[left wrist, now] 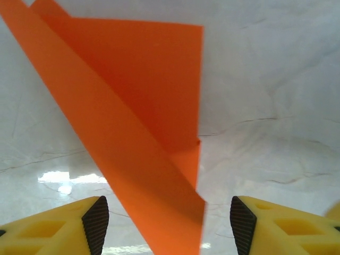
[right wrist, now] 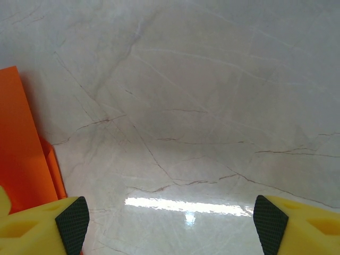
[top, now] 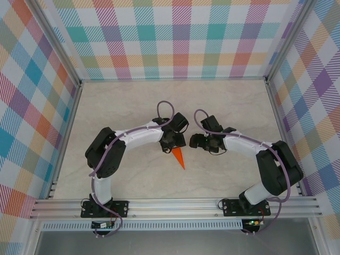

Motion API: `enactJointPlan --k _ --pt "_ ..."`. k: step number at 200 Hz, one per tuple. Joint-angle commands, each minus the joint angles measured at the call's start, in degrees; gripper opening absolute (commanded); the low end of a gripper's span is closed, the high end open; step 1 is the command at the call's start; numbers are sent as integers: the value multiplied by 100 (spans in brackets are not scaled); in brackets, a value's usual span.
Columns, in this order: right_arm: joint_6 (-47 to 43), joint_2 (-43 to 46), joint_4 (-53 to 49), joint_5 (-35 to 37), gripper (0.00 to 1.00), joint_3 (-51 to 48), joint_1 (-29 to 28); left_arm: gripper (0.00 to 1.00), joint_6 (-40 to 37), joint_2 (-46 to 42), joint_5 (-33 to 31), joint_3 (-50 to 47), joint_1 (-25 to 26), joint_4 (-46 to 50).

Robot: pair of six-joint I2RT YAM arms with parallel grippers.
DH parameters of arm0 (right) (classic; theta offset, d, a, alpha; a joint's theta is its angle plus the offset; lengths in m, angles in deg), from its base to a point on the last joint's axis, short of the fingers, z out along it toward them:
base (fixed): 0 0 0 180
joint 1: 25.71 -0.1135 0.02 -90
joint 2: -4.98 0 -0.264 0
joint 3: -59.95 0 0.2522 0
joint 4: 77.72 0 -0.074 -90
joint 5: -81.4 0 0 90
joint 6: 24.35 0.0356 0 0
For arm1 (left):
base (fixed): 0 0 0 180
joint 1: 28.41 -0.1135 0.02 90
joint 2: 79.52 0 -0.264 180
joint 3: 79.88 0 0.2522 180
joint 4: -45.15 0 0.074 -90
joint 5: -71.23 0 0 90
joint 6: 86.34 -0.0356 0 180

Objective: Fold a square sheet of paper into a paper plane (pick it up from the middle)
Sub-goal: Turn over a paper plane at the center of the table.

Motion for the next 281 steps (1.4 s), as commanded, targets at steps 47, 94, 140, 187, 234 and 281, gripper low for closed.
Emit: enactJointPlan --k 47,94,140,187,234,281 --pt "63 -51 -80 -4 83 85 40 45 646 -573 -239 -391 67 408" --pt "101 -144 -133 -39 83 173 40 32 770 -637 -305 -656 35 107" --pt "102 -74 -209 -6 83 177 40 17 591 -403 -250 -622 -80 -57" --pt "279 343 -242 49 83 72 92 3 -82 -780 133 -518 -117 -707" --pt "461 1029 -318 21 83 28 264 2 -546 -1516 750 -871 -139 -1791" --pt "379 1400 -72 -293 83 -59 286 2 -172 -1501 1334 -1693 -296 -3150"
